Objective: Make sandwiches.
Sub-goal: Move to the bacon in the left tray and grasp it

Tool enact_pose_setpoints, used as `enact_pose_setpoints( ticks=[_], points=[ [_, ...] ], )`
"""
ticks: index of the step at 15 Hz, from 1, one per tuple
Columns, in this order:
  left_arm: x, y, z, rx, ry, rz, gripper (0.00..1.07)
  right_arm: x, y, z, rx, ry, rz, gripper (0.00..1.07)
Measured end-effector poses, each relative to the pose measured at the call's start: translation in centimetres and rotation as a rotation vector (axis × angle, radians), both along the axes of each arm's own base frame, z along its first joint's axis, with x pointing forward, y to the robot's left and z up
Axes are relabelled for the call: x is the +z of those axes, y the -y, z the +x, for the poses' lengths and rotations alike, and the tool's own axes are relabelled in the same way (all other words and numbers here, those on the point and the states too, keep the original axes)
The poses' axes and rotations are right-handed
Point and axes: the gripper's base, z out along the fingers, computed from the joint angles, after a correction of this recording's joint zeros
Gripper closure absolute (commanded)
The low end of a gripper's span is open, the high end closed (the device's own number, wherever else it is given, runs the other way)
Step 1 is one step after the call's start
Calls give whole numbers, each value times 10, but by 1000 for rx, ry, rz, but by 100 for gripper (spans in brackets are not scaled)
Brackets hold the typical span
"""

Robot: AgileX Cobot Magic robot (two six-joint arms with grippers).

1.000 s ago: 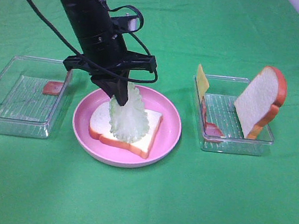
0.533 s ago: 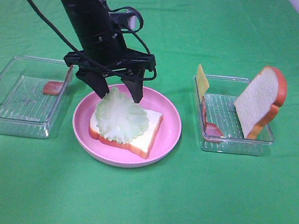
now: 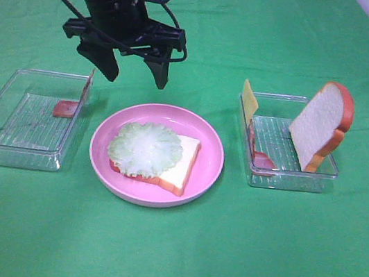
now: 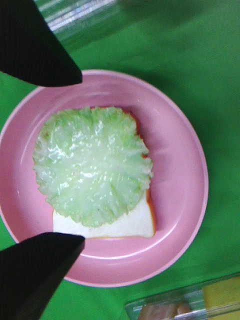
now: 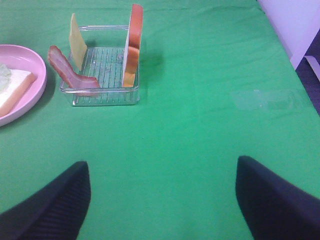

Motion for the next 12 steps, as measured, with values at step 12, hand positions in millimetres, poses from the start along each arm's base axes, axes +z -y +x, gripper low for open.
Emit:
enact_pose_setpoints(
  ticks=[12],
  points=[
    [8,-64,37,244,-26,130,30,0,0,0,0,0,0,31]
  ],
)
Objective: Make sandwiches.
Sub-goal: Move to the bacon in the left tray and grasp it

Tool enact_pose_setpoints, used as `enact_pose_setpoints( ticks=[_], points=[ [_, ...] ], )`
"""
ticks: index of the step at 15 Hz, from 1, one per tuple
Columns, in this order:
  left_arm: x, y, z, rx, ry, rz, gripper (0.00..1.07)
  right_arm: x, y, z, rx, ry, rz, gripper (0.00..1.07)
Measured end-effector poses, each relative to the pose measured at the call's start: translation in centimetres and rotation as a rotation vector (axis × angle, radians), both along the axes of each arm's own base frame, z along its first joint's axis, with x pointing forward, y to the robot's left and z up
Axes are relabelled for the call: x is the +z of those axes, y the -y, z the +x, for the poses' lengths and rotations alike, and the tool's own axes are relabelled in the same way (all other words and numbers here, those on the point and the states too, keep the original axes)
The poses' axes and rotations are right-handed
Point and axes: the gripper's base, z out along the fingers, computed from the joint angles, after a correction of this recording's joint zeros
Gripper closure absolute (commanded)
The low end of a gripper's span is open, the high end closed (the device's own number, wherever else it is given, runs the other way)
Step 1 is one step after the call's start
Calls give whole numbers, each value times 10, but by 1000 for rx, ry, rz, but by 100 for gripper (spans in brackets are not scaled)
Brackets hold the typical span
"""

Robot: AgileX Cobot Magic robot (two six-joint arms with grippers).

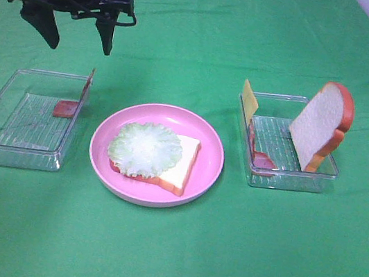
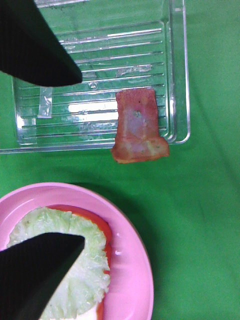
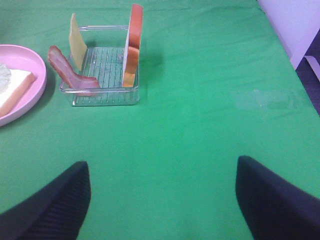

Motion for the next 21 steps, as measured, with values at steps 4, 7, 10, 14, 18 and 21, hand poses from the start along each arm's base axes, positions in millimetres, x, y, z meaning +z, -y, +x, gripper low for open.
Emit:
enact_pose_setpoints(
  ticks=[4,7,10,14,18,21],
  points=[
    [-36,2,7,0,-74,31,30,0,0,0,0,0,0,31],
    [-60,2,11,13,-118,55,30,0,0,0,0,0,0,31],
    [-63,2,12,18,-122,65,39,0,0,0,0,0,0,31],
    [-63,2,13,21,-107,65,60,0,0,0,0,0,0,31],
    [-63,2,15,20,-84,59,84,0,0,0,0,0,0,31],
    [-63,3,17,20,-66,53,107,0,0,0,0,0,0,31]
  ],
)
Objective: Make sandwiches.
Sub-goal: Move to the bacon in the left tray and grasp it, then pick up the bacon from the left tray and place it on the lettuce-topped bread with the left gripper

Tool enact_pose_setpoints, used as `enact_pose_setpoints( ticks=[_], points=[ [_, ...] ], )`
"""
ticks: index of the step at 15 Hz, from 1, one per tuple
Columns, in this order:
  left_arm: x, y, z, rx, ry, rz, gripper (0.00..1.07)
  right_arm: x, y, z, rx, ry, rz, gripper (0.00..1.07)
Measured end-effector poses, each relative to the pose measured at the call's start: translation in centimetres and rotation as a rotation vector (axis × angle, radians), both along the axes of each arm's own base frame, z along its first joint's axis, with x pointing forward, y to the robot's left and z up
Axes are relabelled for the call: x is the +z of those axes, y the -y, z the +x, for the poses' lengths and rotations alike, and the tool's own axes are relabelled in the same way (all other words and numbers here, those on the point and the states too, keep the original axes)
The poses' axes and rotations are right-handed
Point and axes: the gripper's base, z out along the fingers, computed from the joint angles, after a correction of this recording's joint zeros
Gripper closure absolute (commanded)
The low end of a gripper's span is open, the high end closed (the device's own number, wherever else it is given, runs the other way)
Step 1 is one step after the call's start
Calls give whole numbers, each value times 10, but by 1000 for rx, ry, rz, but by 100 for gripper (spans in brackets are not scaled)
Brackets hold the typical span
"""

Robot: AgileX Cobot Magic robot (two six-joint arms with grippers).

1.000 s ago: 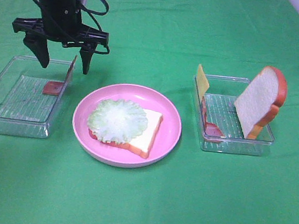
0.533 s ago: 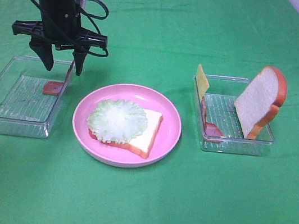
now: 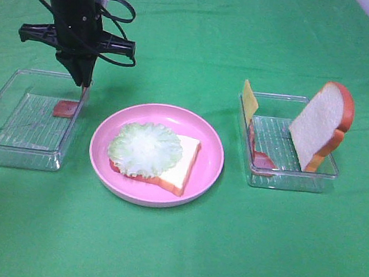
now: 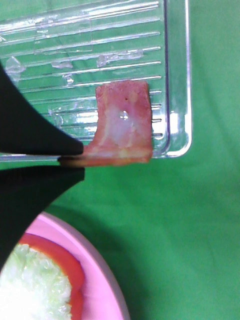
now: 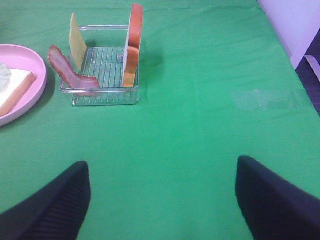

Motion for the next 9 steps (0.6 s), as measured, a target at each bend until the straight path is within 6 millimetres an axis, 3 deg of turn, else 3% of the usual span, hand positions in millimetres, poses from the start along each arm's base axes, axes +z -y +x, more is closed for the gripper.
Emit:
enact_pose_setpoints(
  ticks=[6,9],
  points=[
    [6,-1,-2,-1,1,0,107,0,0,0,0,0,0,31],
    [39,0,-8,-13,47,-44,107,0,0,0,0,0,0,31]
  ],
)
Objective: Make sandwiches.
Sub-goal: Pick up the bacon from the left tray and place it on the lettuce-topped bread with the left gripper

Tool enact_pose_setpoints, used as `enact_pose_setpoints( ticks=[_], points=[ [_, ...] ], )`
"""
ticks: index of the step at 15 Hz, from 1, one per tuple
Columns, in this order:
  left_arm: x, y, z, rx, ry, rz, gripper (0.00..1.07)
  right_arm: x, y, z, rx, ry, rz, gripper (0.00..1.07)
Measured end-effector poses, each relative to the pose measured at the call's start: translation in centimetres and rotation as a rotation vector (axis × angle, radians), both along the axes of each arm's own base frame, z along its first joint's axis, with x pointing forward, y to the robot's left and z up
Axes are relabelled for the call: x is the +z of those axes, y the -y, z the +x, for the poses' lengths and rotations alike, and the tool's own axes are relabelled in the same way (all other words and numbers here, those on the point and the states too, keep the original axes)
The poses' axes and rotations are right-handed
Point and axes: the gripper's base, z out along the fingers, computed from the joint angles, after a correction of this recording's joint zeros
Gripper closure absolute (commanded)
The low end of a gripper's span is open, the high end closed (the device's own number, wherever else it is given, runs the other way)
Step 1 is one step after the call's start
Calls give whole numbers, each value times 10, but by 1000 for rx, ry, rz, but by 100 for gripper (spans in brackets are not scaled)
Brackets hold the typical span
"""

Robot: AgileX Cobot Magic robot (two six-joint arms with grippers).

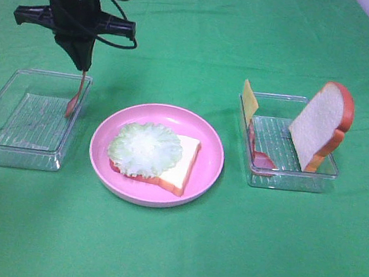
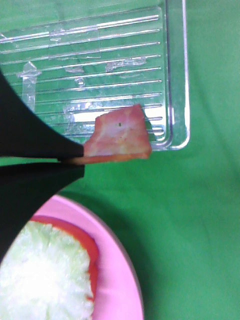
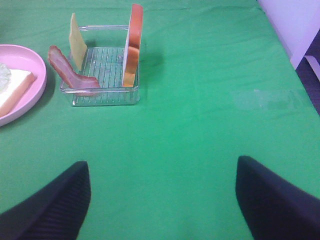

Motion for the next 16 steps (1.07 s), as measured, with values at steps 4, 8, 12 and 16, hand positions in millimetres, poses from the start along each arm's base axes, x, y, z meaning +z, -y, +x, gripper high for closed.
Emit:
enact_pose_setpoints(
  ticks=[4,8,12,16],
  points=[
    [51,14,-20,-85,22,-221,107,0,0,0,0,0,0,31],
    [56,43,-32,-195,-3,-360,107,0,0,0,0,0,0,31],
    [37,99,-56,-325,-61,-362,107,0,0,0,0,0,0,31],
    [0,129,-66,-380,-141,-317,107,0,0,0,0,0,0,31]
  ],
)
